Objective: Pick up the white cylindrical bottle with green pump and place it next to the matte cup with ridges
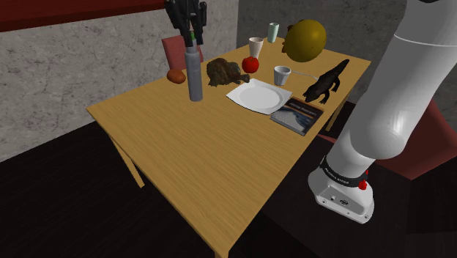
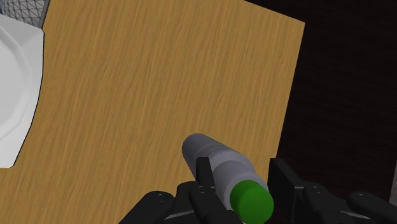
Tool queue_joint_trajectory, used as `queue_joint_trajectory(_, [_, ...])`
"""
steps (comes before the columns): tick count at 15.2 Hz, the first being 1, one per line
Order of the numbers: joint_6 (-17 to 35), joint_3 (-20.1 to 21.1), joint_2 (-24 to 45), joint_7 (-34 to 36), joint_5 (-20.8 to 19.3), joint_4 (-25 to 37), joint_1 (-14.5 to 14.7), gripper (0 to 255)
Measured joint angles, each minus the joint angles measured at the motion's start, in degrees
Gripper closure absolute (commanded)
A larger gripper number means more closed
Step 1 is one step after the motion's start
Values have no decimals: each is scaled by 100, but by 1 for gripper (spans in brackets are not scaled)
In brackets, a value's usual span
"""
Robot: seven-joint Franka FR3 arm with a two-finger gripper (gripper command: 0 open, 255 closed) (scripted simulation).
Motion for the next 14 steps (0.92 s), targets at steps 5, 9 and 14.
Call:
queue_joint_trajectory(5, [-405, 1, 124, 64, -6, 532, 1, 255])
queue_joint_trajectory(9, [-793, 19, 330, 166, -19, 1132, 27, 255])
queue_joint_trajectory(14, [-1040, -47, 295, 37, -29, 1319, -72, 255])
